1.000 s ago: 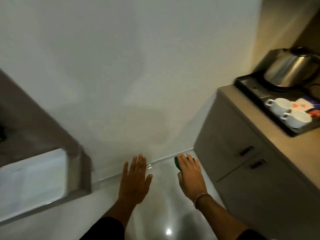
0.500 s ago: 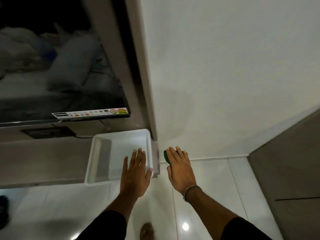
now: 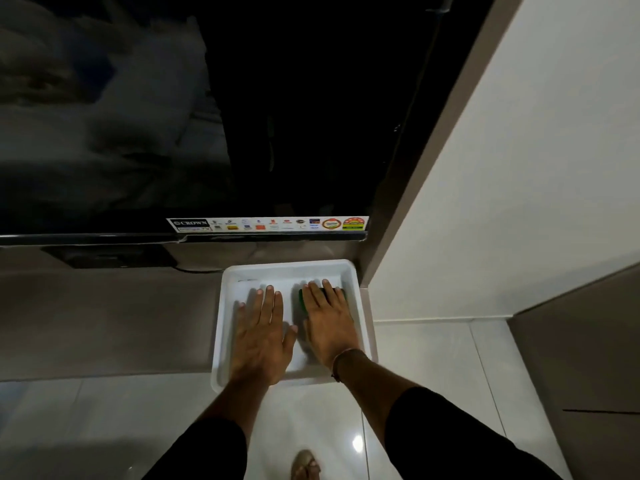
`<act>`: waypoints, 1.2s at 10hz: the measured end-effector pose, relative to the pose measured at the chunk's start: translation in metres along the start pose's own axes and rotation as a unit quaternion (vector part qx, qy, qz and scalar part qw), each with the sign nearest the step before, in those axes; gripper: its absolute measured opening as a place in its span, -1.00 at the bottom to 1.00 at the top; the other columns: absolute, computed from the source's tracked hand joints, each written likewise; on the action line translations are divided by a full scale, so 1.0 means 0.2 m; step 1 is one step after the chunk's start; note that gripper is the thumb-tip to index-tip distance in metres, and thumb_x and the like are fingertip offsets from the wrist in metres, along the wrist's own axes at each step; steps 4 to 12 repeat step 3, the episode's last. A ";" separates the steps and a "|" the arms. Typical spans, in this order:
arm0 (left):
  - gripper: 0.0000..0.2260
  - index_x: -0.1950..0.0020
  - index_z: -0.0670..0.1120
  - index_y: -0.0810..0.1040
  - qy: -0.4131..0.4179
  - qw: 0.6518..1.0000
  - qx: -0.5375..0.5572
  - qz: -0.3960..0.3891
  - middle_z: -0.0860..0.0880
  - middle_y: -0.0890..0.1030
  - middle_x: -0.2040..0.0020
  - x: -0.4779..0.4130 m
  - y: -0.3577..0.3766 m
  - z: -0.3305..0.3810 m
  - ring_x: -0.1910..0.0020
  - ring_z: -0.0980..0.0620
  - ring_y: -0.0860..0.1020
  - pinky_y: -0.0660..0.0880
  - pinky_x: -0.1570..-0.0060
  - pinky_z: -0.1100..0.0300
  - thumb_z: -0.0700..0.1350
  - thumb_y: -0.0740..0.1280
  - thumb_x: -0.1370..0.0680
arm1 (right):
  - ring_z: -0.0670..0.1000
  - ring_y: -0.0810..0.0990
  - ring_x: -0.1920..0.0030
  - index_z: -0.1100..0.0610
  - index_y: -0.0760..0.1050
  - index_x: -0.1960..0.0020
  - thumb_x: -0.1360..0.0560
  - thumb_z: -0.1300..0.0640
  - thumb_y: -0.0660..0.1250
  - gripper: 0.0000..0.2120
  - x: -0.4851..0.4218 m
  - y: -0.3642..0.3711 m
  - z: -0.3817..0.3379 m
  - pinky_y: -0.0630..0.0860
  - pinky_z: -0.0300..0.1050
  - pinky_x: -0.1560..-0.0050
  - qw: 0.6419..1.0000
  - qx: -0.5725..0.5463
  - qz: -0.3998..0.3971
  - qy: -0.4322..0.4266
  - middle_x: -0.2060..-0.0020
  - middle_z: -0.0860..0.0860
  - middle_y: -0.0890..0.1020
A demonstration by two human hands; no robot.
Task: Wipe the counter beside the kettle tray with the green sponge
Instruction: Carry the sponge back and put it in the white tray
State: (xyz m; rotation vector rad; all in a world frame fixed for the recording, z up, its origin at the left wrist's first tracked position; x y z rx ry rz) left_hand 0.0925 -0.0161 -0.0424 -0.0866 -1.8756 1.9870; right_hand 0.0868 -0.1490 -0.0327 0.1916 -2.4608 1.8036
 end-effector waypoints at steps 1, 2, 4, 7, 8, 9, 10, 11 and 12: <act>-0.36 -0.69 -0.13 -0.14 0.000 1.000 0.009 0.002 -0.19 -0.15 -0.72 0.00 0.02 -0.03 -0.67 -0.21 -0.23 -0.07 -0.63 -0.28 0.18 -0.09 -0.71 | 0.21 -0.15 -0.67 0.08 -0.14 -0.68 -0.68 -0.08 0.16 -0.28 -0.02 0.09 0.02 -0.29 0.11 -0.57 1.000 0.016 -0.017 0.016 -0.69 0.09 -0.05; -0.38 -0.68 -0.13 -0.20 0.000 1.000 0.000 -0.002 -0.19 -0.21 -0.71 0.00 0.04 -0.05 -0.67 -0.20 -0.27 -0.10 -0.63 -0.26 0.17 -0.23 -0.69 | 0.18 -0.24 -0.66 0.06 -0.19 -0.68 -0.68 -0.10 0.14 -0.26 -0.01 0.15 0.04 -0.30 0.12 -0.58 0.999 0.023 -0.018 0.012 -0.69 0.06 -0.12; -0.36 -0.68 -0.12 -0.21 -0.005 1.000 0.001 -0.005 -0.19 -0.21 -0.71 -0.01 0.04 -0.05 -0.67 -0.21 -0.28 -0.10 -0.63 -0.26 0.19 -0.21 -0.69 | 0.18 -0.22 -0.66 0.05 -0.17 -0.68 -0.66 -0.14 0.12 -0.26 -0.02 0.16 0.04 -0.32 0.11 -0.56 1.000 0.007 -0.007 0.009 -0.69 0.06 -0.09; -0.36 -0.68 -0.12 -0.21 -0.005 1.000 0.001 -0.005 -0.19 -0.21 -0.71 -0.01 0.04 -0.05 -0.67 -0.21 -0.28 -0.10 -0.63 -0.26 0.19 -0.21 -0.69 | 0.18 -0.22 -0.66 0.05 -0.17 -0.68 -0.66 -0.14 0.12 -0.26 -0.02 0.16 0.04 -0.32 0.11 -0.56 1.000 0.007 -0.007 0.009 -0.69 0.06 -0.09; -0.36 -0.68 -0.12 -0.21 -0.005 1.000 0.001 -0.005 -0.19 -0.21 -0.71 -0.01 0.04 -0.05 -0.67 -0.21 -0.28 -0.10 -0.63 -0.26 0.19 -0.21 -0.69 | 0.18 -0.22 -0.66 0.05 -0.17 -0.68 -0.66 -0.14 0.12 -0.26 -0.02 0.16 0.04 -0.32 0.11 -0.56 1.000 0.007 -0.007 0.009 -0.69 0.06 -0.09; -0.36 -0.68 -0.12 -0.21 -0.005 1.000 0.001 -0.005 -0.19 -0.21 -0.71 -0.01 0.04 -0.05 -0.67 -0.21 -0.28 -0.10 -0.63 -0.26 0.19 -0.21 -0.69 | 0.18 -0.22 -0.66 0.05 -0.17 -0.68 -0.66 -0.14 0.12 -0.26 -0.02 0.16 0.04 -0.32 0.11 -0.56 1.000 0.007 -0.007 0.009 -0.69 0.06 -0.09; -0.36 -0.68 -0.12 -0.21 -0.005 1.000 0.001 -0.005 -0.19 -0.21 -0.71 -0.01 0.04 -0.05 -0.67 -0.21 -0.28 -0.10 -0.63 -0.26 0.19 -0.21 -0.69 | 0.18 -0.22 -0.66 0.05 -0.17 -0.68 -0.66 -0.14 0.12 -0.26 -0.02 0.16 0.04 -0.32 0.11 -0.56 1.000 0.007 -0.007 0.009 -0.69 0.06 -0.09; -0.36 -0.68 -0.12 -0.21 -0.005 1.000 0.001 -0.005 -0.19 -0.21 -0.71 -0.01 0.04 -0.05 -0.67 -0.21 -0.28 -0.10 -0.63 -0.26 0.19 -0.21 -0.69 | 0.18 -0.22 -0.66 0.05 -0.17 -0.68 -0.66 -0.14 0.12 -0.26 -0.02 0.16 0.04 -0.32 0.11 -0.56 1.000 0.007 -0.007 0.009 -0.69 0.06 -0.09; -0.36 -0.68 -0.12 -0.21 -0.005 1.000 0.001 -0.005 -0.19 -0.21 -0.71 -0.01 0.04 -0.05 -0.67 -0.21 -0.28 -0.10 -0.63 -0.26 0.19 -0.21 -0.69 | 0.18 -0.22 -0.66 0.05 -0.17 -0.68 -0.66 -0.14 0.12 -0.26 -0.02 0.16 0.04 -0.32 0.11 -0.56 1.000 0.007 -0.007 0.009 -0.69 0.06 -0.09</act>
Point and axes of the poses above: each hand's wrist, its own x-axis away from the middle knuckle, its own y-axis out of the palm, z = x × y, the point moved 7 cm from there along -x, towards the middle knuckle
